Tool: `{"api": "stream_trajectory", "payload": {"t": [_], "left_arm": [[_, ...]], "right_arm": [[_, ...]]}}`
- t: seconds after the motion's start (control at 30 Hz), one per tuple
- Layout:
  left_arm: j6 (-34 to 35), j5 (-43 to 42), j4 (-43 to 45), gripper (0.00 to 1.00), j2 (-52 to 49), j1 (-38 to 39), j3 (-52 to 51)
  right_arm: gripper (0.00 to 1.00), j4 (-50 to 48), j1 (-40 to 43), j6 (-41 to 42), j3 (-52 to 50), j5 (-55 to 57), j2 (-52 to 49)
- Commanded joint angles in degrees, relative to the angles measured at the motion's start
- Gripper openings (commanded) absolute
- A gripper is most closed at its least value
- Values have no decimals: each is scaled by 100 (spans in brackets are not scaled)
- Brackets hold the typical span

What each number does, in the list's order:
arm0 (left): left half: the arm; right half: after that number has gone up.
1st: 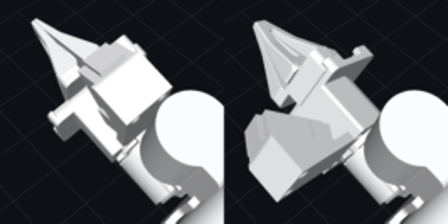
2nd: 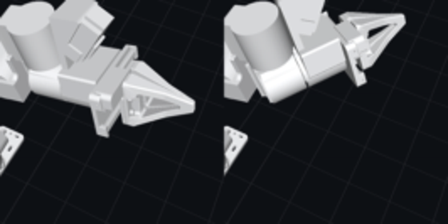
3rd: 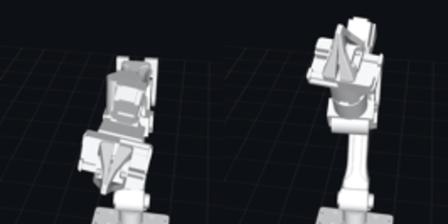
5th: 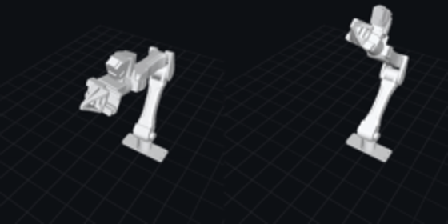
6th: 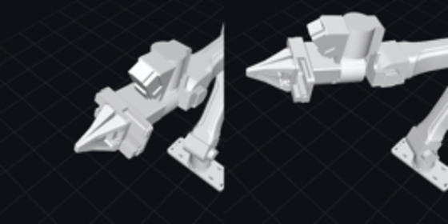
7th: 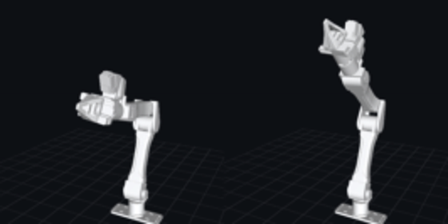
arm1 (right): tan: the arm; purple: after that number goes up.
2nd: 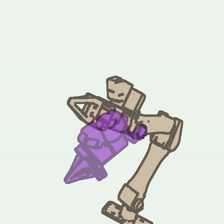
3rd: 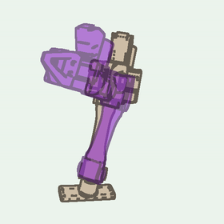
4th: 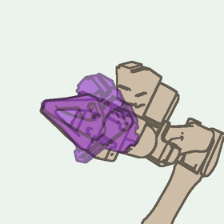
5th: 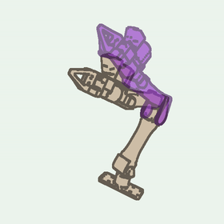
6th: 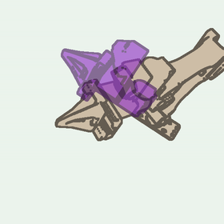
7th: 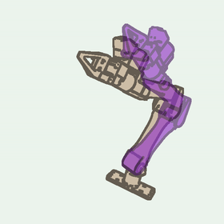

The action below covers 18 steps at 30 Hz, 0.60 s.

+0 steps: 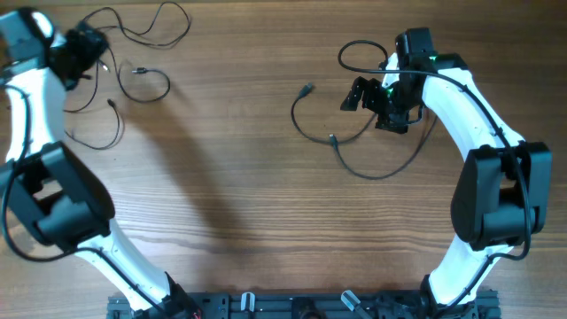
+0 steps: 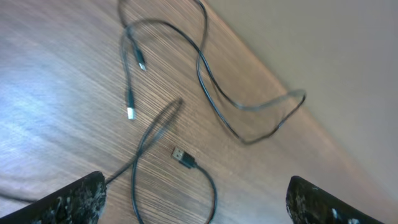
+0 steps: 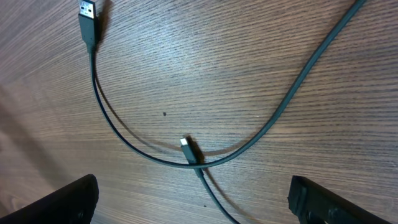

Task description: Untangle cables

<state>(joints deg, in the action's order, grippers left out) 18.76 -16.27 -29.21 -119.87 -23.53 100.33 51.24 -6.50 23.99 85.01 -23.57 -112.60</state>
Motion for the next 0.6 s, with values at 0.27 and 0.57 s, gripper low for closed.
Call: {"api": "stream_trajectory", "payload": {"t": [0.27,0.57], "left_arm": [[-1572,1753,688,93,-660,275,-2],[-1705,1486,623,48,-809,262,-188]], "right_arm": [[100,-4,-9,2,35,-92,-46],[100,9,-9,-2,35,-92,-46]]}}
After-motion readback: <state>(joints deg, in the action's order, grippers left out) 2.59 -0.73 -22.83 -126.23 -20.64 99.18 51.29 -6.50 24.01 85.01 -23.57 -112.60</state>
